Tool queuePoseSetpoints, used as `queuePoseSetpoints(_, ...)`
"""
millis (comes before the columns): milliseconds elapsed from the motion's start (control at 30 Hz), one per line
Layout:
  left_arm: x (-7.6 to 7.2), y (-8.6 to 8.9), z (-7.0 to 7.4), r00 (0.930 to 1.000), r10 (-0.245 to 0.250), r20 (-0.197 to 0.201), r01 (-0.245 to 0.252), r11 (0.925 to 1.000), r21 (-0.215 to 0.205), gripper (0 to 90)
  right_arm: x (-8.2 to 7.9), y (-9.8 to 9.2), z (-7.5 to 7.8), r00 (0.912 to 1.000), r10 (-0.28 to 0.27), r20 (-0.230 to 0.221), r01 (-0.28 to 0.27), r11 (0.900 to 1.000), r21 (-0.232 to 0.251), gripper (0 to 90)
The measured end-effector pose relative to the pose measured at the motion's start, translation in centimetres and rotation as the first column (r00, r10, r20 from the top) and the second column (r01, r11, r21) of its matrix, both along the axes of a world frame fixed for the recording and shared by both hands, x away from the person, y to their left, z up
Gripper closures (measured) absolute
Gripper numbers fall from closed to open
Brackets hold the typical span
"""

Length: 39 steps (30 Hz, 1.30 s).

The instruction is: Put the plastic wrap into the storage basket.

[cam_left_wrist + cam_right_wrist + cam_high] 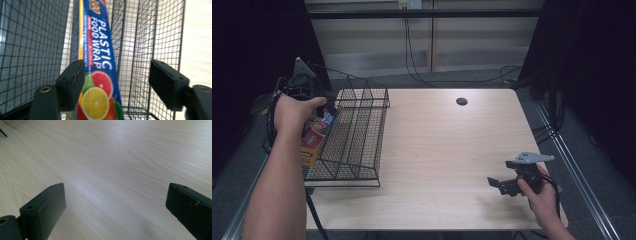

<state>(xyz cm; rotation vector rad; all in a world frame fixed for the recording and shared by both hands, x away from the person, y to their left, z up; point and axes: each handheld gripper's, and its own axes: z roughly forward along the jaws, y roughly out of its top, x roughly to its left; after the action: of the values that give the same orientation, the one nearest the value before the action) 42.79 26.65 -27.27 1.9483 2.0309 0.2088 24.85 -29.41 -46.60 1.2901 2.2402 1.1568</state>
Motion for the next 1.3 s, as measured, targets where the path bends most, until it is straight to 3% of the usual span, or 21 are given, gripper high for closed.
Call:
queuePoseSetpoints(100, -0.1, -0.5, 0.2, 0.9995, -0.02, 0.023, 0.02, 0.9995, -0.023, 21.7, 0.0, -0.1, 0.1, 1.0, -0.002, 0.001, 0.002, 1.0, 0.004, 2.7)
queuePoseSetpoints(133, -0.1, -0.7, 0.3, 0.9986, -0.04, 0.035, 0.04, 0.9991, -0.013, 20.5, 0.0, -0.1, 0.1, 1.0, -0.004, 0.003, 0.004, 1.0, 0.004, 2.7)
queuePoseSetpoints(233, -0.4, -1.4, 0.3, 0.9964, -0.069, 0.049, 0.072, 0.9961, -0.052, 17.9, 0.0, -0.1, 0.1, 1.0, 0.003, -0.001, -0.003, 1.0, 0.002, 2.7)
queuePoseSetpoints(567, -0.9, -3.6, 0.0, 0.9881, -0.135, 0.075, 0.139, 0.9882, -0.064, 14.1, -0.1, -0.1, 0.3, 1.0, 0.001, 0.008, -0.001, 1.0, 0.004, 2.7)
queuePoseSetpoints(867, -1.3, -6.1, -0.5, 0.9711, -0.214, 0.106, 0.221, 0.9729, -0.067, 13.7, -0.1, 0.0, 0.3, 0.9999, 0.007, 0.008, -0.007, 1.0, 0.002, 2.7)
queuePoseSetpoints(1300, -2.0, -9.2, -1.3, 0.9413, -0.311, 0.131, 0.323, 0.9425, -0.085, 13.3, -0.2, 0.1, 0.4, 0.9999, 0.004, 0.011, -0.004, 1.0, 0.005, 2.7)
